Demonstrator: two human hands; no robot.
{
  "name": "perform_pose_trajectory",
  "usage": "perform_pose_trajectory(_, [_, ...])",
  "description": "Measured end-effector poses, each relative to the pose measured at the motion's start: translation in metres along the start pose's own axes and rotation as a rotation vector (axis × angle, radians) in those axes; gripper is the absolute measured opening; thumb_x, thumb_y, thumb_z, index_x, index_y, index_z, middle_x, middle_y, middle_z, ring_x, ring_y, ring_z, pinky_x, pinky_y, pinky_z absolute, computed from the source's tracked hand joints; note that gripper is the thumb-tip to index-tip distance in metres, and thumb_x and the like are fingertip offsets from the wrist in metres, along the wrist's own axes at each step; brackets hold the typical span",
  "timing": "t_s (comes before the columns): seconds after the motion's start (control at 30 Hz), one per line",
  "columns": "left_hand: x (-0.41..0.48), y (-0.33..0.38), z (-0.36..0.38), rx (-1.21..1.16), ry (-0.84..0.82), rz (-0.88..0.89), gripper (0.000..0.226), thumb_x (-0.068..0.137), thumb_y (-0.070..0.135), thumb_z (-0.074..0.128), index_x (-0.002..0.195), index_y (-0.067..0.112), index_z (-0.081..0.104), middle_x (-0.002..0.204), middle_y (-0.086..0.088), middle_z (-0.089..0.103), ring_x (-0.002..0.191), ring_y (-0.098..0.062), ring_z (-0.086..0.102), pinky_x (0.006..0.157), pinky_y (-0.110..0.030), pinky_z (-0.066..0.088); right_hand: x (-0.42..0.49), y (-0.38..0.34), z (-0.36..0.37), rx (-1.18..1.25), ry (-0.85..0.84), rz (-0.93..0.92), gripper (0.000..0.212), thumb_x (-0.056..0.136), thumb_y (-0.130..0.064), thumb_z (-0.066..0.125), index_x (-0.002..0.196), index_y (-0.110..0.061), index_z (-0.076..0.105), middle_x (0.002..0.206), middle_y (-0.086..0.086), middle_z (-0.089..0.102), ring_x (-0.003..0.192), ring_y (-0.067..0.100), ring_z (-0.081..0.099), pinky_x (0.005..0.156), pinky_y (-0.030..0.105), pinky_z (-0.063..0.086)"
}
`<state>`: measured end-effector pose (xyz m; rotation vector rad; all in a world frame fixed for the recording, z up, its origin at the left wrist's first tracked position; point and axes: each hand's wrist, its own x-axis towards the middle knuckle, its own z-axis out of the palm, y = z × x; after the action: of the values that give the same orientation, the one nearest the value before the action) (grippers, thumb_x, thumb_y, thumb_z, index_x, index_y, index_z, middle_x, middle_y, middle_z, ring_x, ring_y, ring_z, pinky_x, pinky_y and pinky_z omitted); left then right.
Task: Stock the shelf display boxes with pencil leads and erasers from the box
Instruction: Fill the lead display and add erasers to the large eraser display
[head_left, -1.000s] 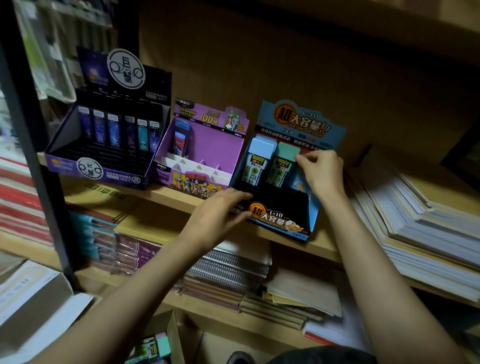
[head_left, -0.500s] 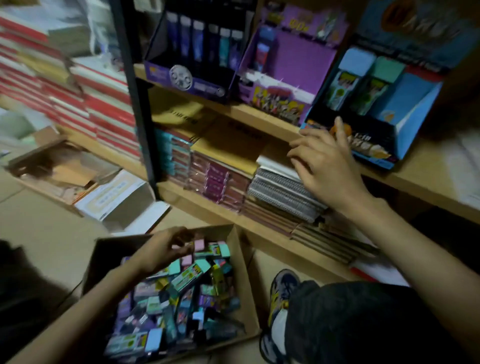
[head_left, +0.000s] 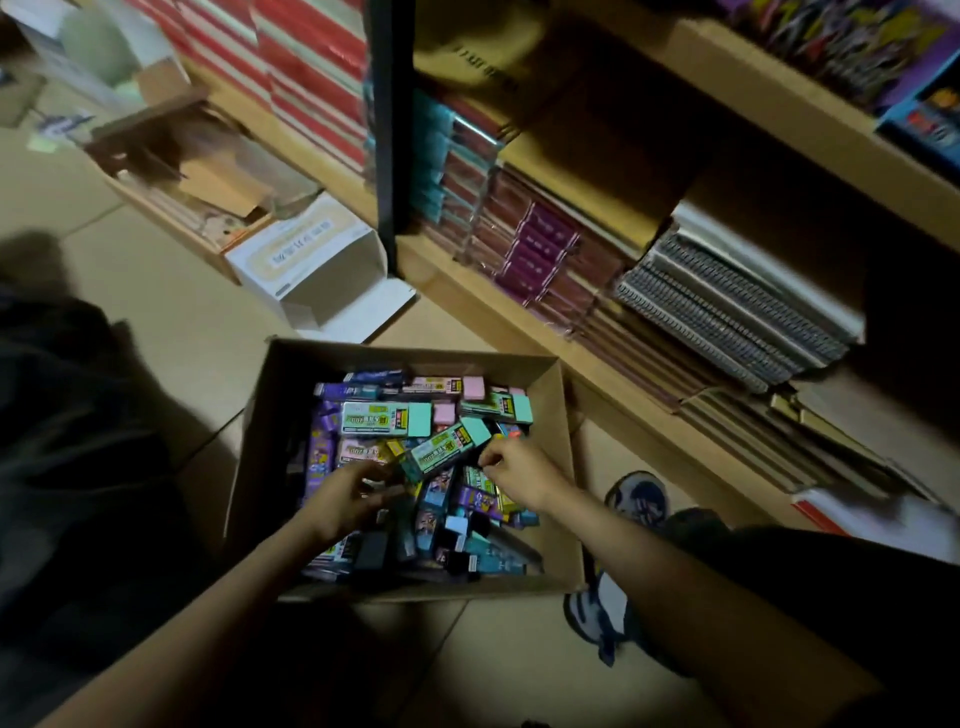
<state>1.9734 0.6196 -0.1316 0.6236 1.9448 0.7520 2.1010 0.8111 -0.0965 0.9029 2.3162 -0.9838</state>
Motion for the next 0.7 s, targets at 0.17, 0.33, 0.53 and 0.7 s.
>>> perform_pose_trajectory(0.17, [0.025,-0.015,-0.019,0.247,0.226,0.12,0.037,0.086,0.009,0.067,0.121,0.002,0.058,0.124,-0.018,0.053,0.108,-0.034,0.055,0.091,-0.035,0.042,0.032,0.009,0.041,0.474,0.099,0.392,0.044,0.091,-0.015,0.06,0.054,-0.014,0.036,0.057,0.008,0.035,0.051,0.017,0.03,0.059,0.027,0.028])
perform_pose_trajectory(0.33, [0.064,-0.013,-0.032,0.423,0.306,0.158,0.059,0.086,0.025,0.067,0.14,0.014,0.045,0.149,-0.014,0.035,0.133,-0.033,0.036,0.109,-0.045,0.032,0.057,-0.001,0.053,1.172,0.199,0.624,0.042,0.086,-0.018,0.068,0.116,0.008,0.054,0.122,0.026,0.058,0.112,0.038,0.058,0.095,0.037,0.049])
perform_pose_trajectory(0.53, [0.074,-0.018,-0.016,0.537,0.327,0.116,0.064,0.088,0.039,0.061,0.144,0.021,0.037,0.151,-0.012,0.03,0.134,-0.033,0.029,0.107,-0.047,0.032,0.074,-0.015,0.067,1.318,0.227,0.737,0.043,0.082,-0.018,0.072,0.114,-0.001,0.048,0.129,0.017,0.054,0.117,0.032,0.053,0.085,0.031,0.044])
perform_pose_trajectory(0.7, [0.07,-0.026,-0.017,0.491,0.319,0.191,0.057,0.086,0.034,0.065,0.136,0.016,0.046,0.142,-0.011,0.042,0.124,-0.031,0.045,0.099,-0.043,0.04,0.079,-0.016,0.065,1.404,0.199,0.762,0.044,0.082,-0.011,0.071,0.118,-0.004,0.048,0.133,0.017,0.05,0.123,0.033,0.047,0.098,0.035,0.043])
